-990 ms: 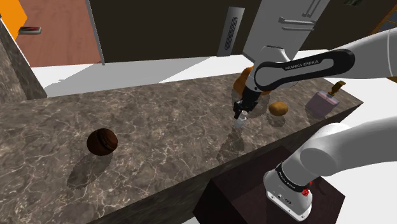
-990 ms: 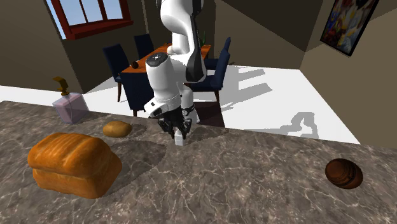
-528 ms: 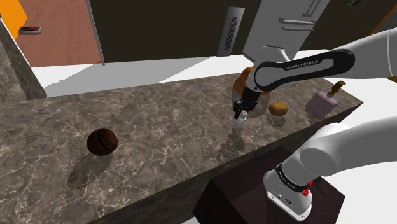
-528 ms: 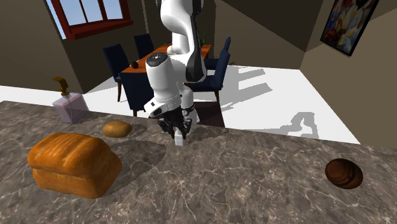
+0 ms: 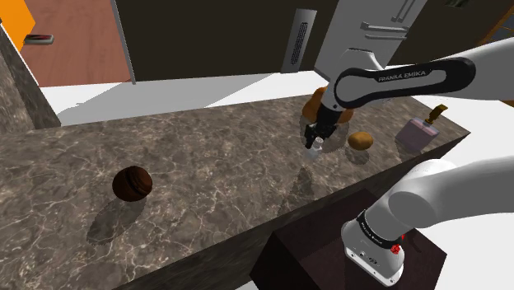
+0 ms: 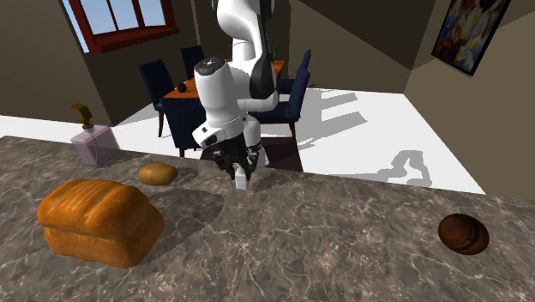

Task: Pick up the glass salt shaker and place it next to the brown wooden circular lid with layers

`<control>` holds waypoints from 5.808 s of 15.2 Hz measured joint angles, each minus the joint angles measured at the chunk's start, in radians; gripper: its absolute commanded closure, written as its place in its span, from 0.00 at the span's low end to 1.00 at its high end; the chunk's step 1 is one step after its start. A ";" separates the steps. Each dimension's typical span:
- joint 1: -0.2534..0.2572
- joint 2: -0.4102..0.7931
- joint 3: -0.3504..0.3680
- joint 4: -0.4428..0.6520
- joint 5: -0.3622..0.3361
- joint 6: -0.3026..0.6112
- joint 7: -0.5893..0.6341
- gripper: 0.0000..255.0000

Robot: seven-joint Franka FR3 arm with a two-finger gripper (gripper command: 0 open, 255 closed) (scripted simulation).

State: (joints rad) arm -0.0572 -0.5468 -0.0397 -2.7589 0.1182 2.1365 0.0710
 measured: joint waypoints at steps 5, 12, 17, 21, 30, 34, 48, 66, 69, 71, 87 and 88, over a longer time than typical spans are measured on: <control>-0.005 -0.046 -0.001 0.043 -0.009 -0.088 0.008 1.00; -0.007 -0.083 0.001 0.110 -0.014 -0.192 0.021 1.00; -0.009 -0.101 -0.001 0.167 -0.018 -0.267 0.027 1.00; -0.009 -0.110 0.000 0.215 -0.020 -0.324 0.034 1.00; 0.038 -0.122 0.085 0.268 0.039 -0.377 0.137 1.00; 0.085 -0.105 0.172 0.282 0.099 -0.357 0.237 1.00; 0.186 0.117 0.460 0.491 0.207 -0.272 0.576 1.00; 0.329 0.747 0.765 1.063 -0.128 -0.219 1.140 1.00; 0.396 0.852 0.765 1.171 -0.204 -0.240 1.213 1.00; 0.404 0.865 0.763 1.168 -0.214 -0.226 1.221 1.00; 0.412 0.921 0.741 1.018 -0.256 -0.032 1.236 1.00; 0.413 0.927 0.739 1.011 -0.260 -0.022 1.237 1.00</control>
State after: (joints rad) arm 0.3558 0.3798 0.6989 -1.7476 -0.1418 2.1148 1.3075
